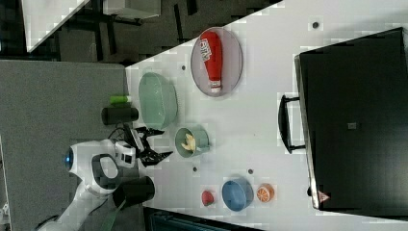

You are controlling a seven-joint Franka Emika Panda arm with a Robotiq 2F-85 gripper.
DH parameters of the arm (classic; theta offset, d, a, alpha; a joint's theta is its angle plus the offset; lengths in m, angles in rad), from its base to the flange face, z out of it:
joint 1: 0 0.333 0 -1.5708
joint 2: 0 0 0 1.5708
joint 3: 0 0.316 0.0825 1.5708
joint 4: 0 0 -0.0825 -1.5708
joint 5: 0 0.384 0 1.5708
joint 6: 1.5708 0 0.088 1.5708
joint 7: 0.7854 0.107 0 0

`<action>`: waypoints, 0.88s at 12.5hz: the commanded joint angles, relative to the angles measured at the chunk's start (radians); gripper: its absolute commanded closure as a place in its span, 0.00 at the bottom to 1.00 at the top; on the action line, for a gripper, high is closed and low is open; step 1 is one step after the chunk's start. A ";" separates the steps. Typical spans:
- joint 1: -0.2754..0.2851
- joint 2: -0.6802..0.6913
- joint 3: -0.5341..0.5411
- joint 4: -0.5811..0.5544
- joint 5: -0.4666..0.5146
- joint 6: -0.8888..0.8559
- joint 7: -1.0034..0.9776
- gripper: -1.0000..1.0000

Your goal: Pick Banana and place it in mug.

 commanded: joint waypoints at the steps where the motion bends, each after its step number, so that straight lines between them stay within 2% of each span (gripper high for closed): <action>1: -0.015 -0.105 -0.035 0.008 -0.009 -0.046 0.025 0.00; 3: -0.027 -0.202 -0.081 0.028 -0.009 -0.180 -0.049 0.00; 6: -0.044 -0.328 -0.194 0.107 -0.009 -0.410 -0.297 0.00; 11: -0.056 -0.397 -0.415 0.259 -0.009 -0.590 -0.641 0.00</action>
